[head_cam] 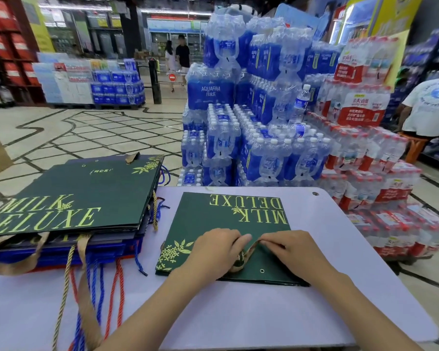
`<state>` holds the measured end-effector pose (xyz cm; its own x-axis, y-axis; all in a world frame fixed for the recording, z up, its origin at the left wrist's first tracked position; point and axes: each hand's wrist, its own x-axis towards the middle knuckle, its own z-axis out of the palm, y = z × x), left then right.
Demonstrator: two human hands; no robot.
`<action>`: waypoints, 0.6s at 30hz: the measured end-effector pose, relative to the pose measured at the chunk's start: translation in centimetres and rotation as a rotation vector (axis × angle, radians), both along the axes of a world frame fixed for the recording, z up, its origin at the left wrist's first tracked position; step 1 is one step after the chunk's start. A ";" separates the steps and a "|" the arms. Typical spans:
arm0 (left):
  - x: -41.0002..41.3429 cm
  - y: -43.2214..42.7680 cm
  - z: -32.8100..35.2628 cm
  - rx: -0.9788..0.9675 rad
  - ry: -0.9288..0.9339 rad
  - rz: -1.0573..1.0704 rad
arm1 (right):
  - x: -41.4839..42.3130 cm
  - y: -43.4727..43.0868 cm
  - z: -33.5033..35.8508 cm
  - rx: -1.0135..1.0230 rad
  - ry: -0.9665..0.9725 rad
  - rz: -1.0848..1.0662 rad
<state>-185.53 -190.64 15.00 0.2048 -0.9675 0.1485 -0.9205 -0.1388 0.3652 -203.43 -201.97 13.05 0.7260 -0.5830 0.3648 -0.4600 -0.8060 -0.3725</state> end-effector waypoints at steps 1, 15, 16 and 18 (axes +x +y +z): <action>0.1 0.2 0.0 0.008 0.067 -0.036 | 0.1 0.0 0.2 0.013 -0.033 0.006; 4.3 2.7 0.8 -0.290 0.056 0.238 | -1.1 -0.9 2.4 0.349 -0.111 0.000; 4.9 3.0 0.7 -0.283 0.003 0.285 | -1.5 -1.0 2.3 0.379 -0.113 -0.003; 5.5 3.5 0.5 -0.185 -0.110 0.357 | -2.2 -1.1 1.8 0.408 -0.096 -0.011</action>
<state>-180.01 -187.14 15.48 0.4957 -0.7936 0.3529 -0.8615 -0.3976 0.3159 -205.63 -203.09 14.87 0.6926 -0.7015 0.1678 -0.4155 -0.5782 -0.7022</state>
